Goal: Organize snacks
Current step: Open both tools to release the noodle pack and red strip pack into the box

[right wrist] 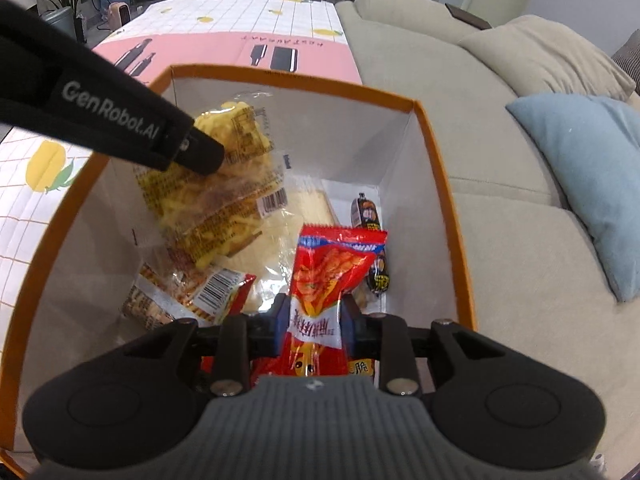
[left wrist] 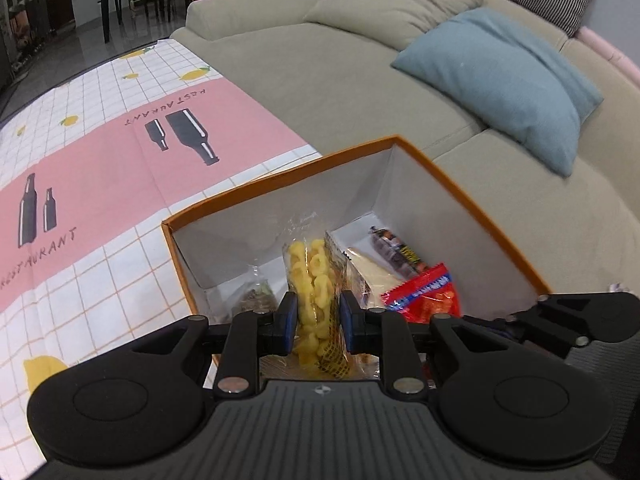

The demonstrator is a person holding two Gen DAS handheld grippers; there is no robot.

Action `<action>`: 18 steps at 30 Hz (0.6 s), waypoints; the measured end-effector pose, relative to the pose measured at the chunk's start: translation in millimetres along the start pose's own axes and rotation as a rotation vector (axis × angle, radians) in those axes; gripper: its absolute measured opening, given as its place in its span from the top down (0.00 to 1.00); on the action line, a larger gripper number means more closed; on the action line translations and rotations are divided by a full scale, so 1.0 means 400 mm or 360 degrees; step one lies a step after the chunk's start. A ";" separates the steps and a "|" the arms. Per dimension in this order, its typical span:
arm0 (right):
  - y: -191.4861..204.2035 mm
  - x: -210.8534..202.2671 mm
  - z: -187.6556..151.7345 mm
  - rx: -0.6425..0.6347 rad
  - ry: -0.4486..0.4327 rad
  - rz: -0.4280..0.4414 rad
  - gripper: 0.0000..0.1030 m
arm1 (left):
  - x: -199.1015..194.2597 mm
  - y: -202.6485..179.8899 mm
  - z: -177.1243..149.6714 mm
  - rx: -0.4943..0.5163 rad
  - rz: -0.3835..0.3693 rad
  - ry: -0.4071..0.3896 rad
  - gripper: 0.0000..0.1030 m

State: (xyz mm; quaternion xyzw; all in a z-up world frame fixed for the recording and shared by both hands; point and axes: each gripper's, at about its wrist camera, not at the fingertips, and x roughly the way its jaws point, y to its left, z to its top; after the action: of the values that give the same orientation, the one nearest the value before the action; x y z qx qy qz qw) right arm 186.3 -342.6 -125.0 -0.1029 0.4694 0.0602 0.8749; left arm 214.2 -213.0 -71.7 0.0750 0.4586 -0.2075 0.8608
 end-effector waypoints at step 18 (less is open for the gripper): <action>0.011 -0.051 0.021 -0.0009 -0.0057 -0.0082 0.36 | -0.108 -0.043 -0.012 0.0330 0.0281 -0.0147 0.39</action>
State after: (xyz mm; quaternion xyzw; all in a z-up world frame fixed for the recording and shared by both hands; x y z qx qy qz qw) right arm 180.7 -336.4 -104.1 -0.1164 0.4506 0.0409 0.8841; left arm 181.7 -214.6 -37.8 0.1938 0.3864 -0.1804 0.8835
